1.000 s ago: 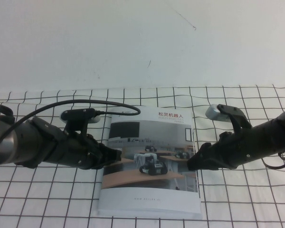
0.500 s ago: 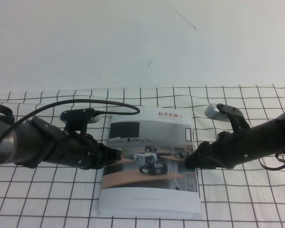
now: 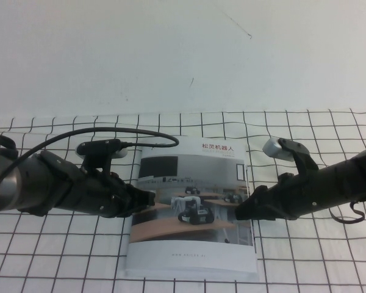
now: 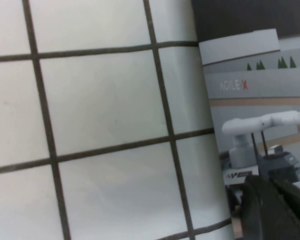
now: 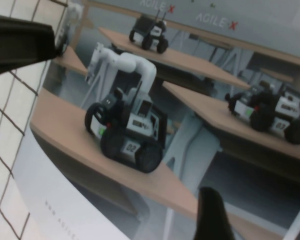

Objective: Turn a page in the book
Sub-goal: Open the closed book

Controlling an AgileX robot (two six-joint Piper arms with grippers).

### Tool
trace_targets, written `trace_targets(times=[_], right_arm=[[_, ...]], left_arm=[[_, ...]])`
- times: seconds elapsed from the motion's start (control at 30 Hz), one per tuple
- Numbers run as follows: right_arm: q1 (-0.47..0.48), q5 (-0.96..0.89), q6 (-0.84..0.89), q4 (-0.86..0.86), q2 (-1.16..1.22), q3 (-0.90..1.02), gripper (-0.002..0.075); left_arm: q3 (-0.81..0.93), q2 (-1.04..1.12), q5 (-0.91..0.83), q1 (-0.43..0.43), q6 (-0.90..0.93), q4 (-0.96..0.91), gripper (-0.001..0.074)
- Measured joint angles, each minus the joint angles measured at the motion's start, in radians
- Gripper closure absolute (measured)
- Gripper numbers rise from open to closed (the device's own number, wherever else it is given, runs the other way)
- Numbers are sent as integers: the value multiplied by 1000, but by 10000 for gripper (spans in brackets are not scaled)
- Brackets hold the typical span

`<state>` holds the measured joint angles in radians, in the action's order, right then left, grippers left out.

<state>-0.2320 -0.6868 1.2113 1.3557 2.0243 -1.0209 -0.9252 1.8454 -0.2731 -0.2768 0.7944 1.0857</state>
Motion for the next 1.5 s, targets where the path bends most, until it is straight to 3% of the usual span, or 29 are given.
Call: trace_targets(times=[0.23, 1.27, 1.5], right_arm=[[4, -26, 50, 64, 7, 0, 318], [-4, -51, 52, 42, -45, 0, 319], [-4, 11, -23, 3, -45, 0, 319]], left_arm=[[-2, 10, 0, 0, -2, 0, 738], [-5, 13, -18, 5, -2, 20, 738], [-5, 15, -18, 5, -2, 22, 738]])
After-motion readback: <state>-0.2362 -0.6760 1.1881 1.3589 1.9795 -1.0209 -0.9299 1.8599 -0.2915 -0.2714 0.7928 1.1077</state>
